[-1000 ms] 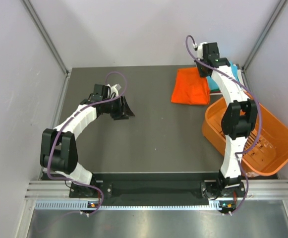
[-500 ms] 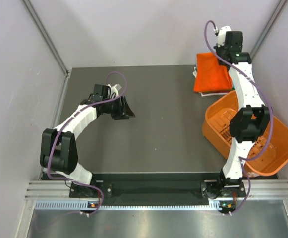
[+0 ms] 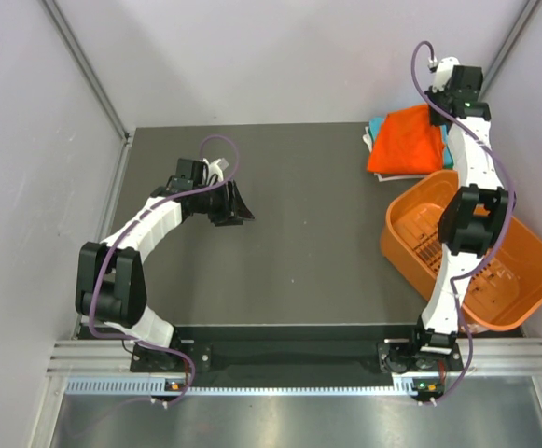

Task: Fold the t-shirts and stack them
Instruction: Neatly place the folded tshirt to the corner

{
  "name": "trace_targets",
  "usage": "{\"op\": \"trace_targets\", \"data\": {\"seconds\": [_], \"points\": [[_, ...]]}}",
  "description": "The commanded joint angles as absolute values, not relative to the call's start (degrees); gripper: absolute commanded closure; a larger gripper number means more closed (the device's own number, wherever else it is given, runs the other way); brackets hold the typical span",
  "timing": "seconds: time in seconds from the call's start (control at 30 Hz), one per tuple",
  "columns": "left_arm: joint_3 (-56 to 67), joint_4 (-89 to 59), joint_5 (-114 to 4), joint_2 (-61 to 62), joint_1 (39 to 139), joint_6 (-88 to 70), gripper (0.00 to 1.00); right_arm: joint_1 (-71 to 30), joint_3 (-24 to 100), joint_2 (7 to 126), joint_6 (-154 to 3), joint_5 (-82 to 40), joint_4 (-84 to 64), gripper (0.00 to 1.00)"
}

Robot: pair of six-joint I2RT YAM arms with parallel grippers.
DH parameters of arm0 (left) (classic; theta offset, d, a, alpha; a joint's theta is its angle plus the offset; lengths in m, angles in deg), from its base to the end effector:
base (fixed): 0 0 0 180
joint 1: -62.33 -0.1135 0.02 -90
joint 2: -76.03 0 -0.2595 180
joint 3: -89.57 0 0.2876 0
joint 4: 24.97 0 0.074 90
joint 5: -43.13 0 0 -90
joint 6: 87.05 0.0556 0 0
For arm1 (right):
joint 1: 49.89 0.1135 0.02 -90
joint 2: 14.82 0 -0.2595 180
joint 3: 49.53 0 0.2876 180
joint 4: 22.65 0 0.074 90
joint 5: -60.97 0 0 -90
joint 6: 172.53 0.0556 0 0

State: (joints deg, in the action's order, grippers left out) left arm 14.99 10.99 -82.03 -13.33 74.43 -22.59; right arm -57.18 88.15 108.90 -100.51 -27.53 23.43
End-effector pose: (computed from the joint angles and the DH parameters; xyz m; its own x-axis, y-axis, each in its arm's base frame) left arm 0.3558 -0.1090 0.2071 -0.9106 -0.1653 -0.3788 0.1497 0.7223 -0.6752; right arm 0.5486 -0.0687 0.3298 -0.5340 -0.2428 -0.8099 -0.0631 0.9667 -0.2482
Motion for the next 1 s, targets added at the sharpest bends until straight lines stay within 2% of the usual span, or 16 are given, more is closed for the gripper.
{"op": "trace_targets", "data": {"seconds": [0.0,0.37,0.7,0.97], "points": [[14.42,9.13,-82.2,-12.83,74.11,-22.1,0.48,-55.78,86.64,104.98,-102.12,-21.74,16.38,1.0],[15.12,8.78,-82.9,-12.39,74.11,-22.28,0.48,-54.2,76.24,91.17,-103.98,-21.73,16.1,1.0],[14.95,8.52,-83.34,-12.56,74.11,-22.36,0.48,-54.9,82.91,93.8,-105.56,-23.58,21.29,1.0],[14.69,8.43,-83.26,-13.53,74.2,-22.37,0.48,-57.97,86.08,102.59,-103.9,-20.85,15.86,1.0]]}}
